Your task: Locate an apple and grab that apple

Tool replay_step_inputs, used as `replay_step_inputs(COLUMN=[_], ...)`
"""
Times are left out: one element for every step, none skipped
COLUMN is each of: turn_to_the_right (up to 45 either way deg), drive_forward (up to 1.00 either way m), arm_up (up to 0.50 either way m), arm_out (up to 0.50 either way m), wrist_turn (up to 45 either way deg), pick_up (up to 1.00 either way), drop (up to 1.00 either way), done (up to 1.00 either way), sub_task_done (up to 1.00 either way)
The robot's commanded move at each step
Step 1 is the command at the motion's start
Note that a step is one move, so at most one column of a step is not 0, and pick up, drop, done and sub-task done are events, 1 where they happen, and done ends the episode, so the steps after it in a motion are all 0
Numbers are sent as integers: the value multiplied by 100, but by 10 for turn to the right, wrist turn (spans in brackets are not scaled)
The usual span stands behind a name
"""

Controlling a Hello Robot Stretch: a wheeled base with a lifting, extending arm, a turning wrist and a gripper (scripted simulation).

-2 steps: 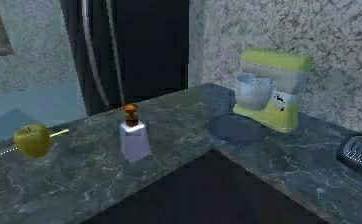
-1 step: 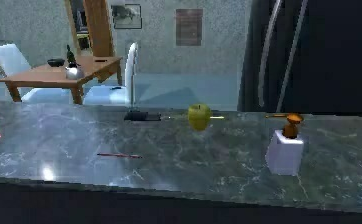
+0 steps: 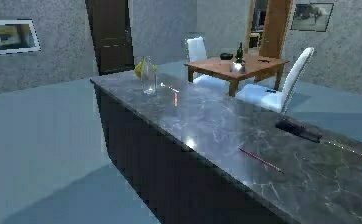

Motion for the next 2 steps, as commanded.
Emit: replay_step_inputs(turn_to_the_right=[-360,0], drive_forward=[0,0], arm_up=[0,50], arm_out=[0,0], wrist_turn=[0,0], pick_up=[0,0], drop=[0,0], done=[0,0], sub_task_done=[0,0])
